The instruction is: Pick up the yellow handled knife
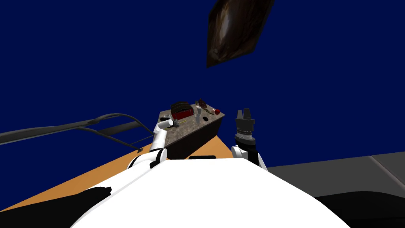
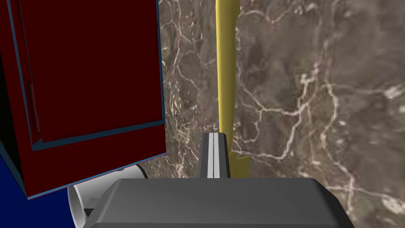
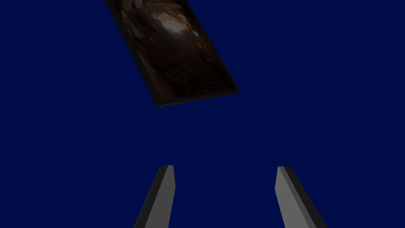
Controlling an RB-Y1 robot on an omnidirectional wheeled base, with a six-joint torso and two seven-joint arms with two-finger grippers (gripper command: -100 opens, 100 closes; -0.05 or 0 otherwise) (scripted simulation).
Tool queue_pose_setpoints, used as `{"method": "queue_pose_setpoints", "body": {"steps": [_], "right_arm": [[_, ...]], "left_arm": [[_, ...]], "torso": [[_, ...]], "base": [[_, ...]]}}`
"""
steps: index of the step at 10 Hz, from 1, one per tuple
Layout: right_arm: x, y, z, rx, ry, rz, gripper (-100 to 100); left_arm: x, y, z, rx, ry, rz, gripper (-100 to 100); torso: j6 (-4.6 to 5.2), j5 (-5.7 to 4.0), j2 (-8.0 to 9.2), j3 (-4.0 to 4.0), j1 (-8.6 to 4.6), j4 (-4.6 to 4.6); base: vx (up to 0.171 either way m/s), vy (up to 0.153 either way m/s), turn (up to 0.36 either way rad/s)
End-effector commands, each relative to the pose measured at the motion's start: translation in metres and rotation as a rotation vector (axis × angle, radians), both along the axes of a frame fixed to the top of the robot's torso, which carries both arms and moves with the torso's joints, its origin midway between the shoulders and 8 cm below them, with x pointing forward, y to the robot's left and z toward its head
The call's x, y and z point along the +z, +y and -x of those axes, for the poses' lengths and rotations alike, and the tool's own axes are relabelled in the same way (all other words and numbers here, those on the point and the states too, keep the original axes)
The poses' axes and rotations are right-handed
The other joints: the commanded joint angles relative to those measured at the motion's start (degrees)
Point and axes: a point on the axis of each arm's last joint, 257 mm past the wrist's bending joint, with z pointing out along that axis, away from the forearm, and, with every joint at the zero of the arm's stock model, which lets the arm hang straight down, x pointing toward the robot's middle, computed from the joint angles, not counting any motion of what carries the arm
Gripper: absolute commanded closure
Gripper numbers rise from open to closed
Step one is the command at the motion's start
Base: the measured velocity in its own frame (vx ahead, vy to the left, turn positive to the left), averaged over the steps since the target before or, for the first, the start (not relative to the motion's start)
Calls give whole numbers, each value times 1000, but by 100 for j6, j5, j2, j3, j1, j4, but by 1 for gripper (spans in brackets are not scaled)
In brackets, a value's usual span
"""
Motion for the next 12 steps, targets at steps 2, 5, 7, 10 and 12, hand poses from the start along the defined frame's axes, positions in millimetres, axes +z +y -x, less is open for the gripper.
{"method": "queue_pose_setpoints", "body": {"steps": [2, 5, 7, 10, 12], "right_arm": [[0, 0, 0, 0, 0, 0, 0], [0, 0, 0, 0, 0, 0, 0], [0, 0, 0, 0, 0, 0, 0], [0, 0, 0, 0, 0, 0, 0], [0, 0, 0, 0, 0, 0, 0]], "left_arm": [[34, 5, -17, 29, -63, 36, -100], [63, 9, -28, 73, -114, 110, -100], [73, 11, -32, 91, -131, 142, -100], [87, 20, -33, 138, -136, 216, -100], [86, 32, -26, 172, -103, 248, -100]], "torso": [[4, 2, 20, 11, 17, 5], [-1, 11, 64, 37, 49, 14], [-3, 12, 68, 40, 54, 16], [-2, 12, 46, 28, 52, 11], [-2, 12, 56, 33, 54, 13]], "base": [[-92, 84, -163], [-178, 130, -176], [-151, 118, -112], [-144, 120, -162], [-129, 119, -190]]}}
